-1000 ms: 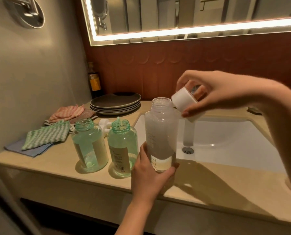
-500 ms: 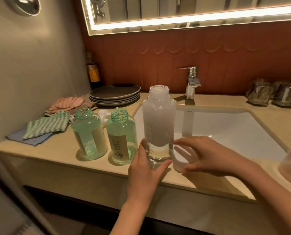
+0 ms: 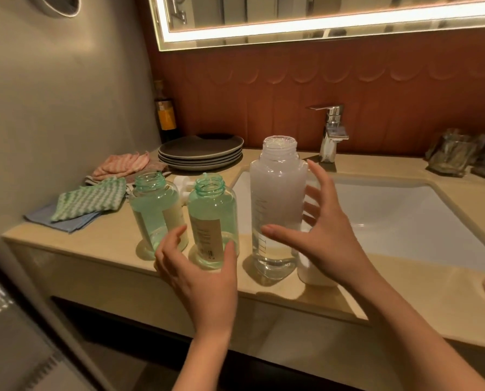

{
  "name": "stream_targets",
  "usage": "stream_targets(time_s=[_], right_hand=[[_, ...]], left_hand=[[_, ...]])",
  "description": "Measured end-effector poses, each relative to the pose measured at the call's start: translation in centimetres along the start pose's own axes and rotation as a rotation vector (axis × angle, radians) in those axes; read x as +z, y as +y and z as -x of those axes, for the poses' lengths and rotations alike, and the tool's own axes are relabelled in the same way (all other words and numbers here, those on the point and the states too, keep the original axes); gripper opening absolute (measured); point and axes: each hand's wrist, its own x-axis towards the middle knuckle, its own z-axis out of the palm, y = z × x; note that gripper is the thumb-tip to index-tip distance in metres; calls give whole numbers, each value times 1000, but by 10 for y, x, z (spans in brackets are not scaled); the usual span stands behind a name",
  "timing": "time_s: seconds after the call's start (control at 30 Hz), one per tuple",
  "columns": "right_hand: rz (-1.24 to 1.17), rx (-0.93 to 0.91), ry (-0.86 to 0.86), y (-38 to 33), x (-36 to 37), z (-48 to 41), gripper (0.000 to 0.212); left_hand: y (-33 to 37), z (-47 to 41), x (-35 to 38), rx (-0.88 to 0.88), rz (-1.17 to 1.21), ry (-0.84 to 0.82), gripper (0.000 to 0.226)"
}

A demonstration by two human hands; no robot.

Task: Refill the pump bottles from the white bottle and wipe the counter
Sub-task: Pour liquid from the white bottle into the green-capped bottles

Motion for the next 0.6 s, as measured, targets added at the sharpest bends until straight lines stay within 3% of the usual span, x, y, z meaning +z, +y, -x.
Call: stream_targets(time_s=[0.2,0.3,0.4,0.6], right_hand=[[-47,-57,129,4,28,-15,110],[-38,-73,154,2,29,-22,97],[-5,-122,100,-2,26,-31,90],[9,-295,74,-16,17,-69,96]], left_hand=[[3,-21,13,-145,59,-265,98],[2,-26,18,-193,-13,-321,107],[0,-29,21,-206,-128,-352,106],[-9,-36,19,-139,-266,-423,93]])
